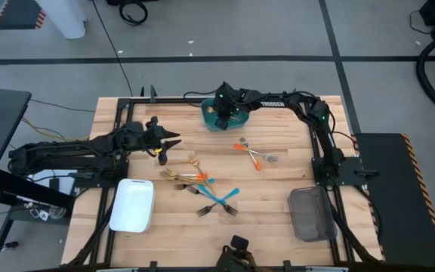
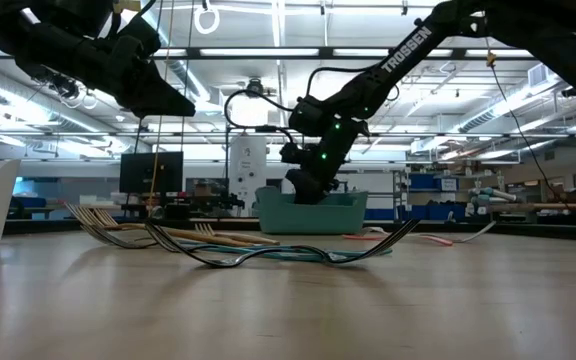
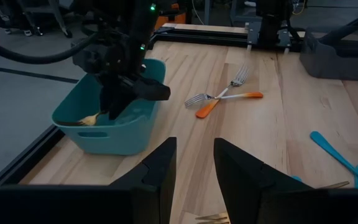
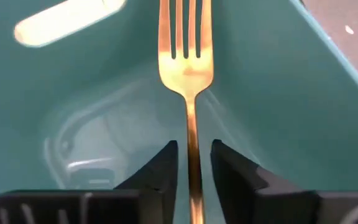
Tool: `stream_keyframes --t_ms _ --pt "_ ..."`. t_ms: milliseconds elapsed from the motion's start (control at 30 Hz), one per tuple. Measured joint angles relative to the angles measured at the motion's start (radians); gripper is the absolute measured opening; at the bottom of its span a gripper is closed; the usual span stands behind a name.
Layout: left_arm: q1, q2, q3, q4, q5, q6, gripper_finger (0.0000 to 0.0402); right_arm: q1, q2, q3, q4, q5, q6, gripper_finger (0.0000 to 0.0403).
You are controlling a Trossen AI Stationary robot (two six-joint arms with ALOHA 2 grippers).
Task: Sort silverware by color (type)
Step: Put the gold fork into the blue bin
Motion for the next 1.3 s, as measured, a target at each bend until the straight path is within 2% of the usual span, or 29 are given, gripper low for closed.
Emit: stream_keyframes --t_ms 167,333,433,867,1100,1300 --pt "0.0 0.0 0.0 0.0 0.0 -0.001 0.0116 -0.002 0.0 0.0 0.009 0.032 0.047 0.016" --pt "0.0 0.0 0.0 0.0 0.0 -0.001 0.0116 0.004 0.0 0.0 0.012 0.082 0.094 0.0185" --pt "0.0 0.0 0.0 0.0 0.0 -0.001 0.0116 0.012 0.001 0.009 -0.005 0.087 0.112 0.0187" --pt "0.0 0.0 0.0 -0.038 0.001 -0.017 0.0116 0.042 0.002 0.209 -0.234 0.09 0.145 0.019" --pt "0.0 0.0 0.0 -0.099 0.001 -0.044 0.0116 0.116 0.002 0.296 -0.35 0.208 0.157 0.019" --pt "0.0 -0.003 0.0 -0.139 0.012 -0.07 0.0116 0.167 0.002 0.355 -0.441 0.232 0.19 0.0189"
